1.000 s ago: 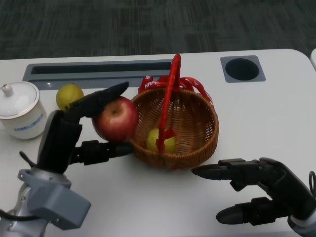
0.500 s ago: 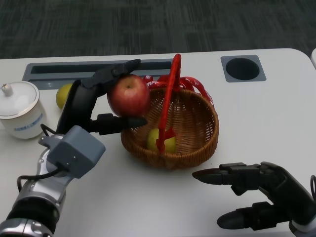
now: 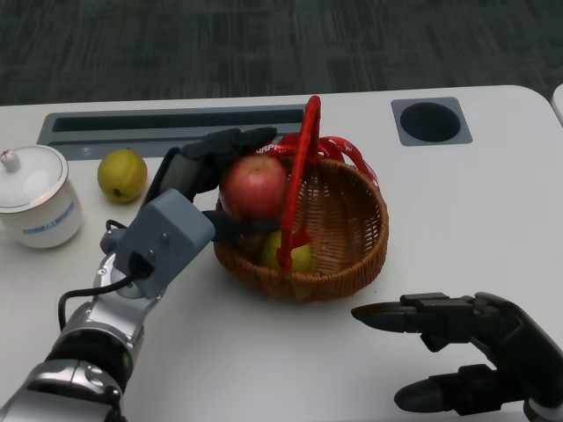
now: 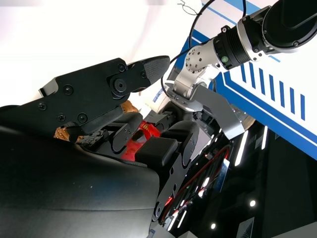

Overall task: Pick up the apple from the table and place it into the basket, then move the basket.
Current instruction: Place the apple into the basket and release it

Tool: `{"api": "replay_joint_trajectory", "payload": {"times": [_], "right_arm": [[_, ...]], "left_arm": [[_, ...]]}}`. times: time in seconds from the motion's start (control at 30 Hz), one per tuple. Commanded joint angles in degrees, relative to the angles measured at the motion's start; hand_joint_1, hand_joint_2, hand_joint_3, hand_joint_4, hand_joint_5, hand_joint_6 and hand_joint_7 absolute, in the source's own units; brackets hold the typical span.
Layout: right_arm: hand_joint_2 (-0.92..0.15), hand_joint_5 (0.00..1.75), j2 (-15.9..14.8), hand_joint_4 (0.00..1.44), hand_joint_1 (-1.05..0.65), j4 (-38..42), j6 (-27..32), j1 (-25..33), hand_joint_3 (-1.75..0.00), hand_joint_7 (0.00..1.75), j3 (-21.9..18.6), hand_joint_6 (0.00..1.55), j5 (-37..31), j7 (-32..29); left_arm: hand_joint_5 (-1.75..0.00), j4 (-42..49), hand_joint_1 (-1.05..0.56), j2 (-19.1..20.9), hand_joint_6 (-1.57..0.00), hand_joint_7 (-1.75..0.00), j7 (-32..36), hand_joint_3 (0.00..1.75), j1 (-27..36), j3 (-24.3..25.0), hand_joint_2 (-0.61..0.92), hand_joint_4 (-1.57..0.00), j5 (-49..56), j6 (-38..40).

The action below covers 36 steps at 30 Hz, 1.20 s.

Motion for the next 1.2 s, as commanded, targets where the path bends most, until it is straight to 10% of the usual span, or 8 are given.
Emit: {"api": "replay_joint_trajectory", "payload": {"times": [0.03, 0.37, 0.63, 1.2], "right_arm": [[-0.87, 0.0, -0.87, 0.75, -0.44, -0.83, 0.49, 0.71, 0.0, 0.0, -0.23, 0.69, -0.11, -0.76], [-0.88, 0.0, -0.92, 0.74, -0.44, -0.65, 0.39, 0.94, 0.0, 0.0, -0.14, 0.69, -0.11, -0.86], [-0.88, 0.0, -0.98, 0.75, -0.44, -0.59, 0.32, 0.54, 0.0, 0.0, -0.23, 0.69, 0.09, -0.82], [-0.87, 0.0, -1.06, 0.77, -0.44, -1.59, 0.62, 0.86, 0.0, 0.0, -0.23, 0.7, -1.28, -1.93]], "left_arm": [[0.0, 1.03, -0.07, 0.18, -1.05, 0.0, 0.84, 0.0, -2.32, -0.5, 0.83, -1.16, 1.01, 1.02], [0.0, 0.24, -0.69, 3.33, -0.05, 0.0, -7.69, 0.01, -2.26, -4.74, 0.73, -0.05, 4.31, 4.07], [0.0, -3.71, -0.96, 6.3, 0.0, 0.0, -6.2, 0.01, -2.53, -6.41, 0.76, 0.0, 6.65, -0.23], [0.0, -31.3, -0.97, 14.72, 0.0, 0.0, -7.56, 0.02, 10.41, -2.88, 0.81, 0.0, 3.5, -4.32]]}}
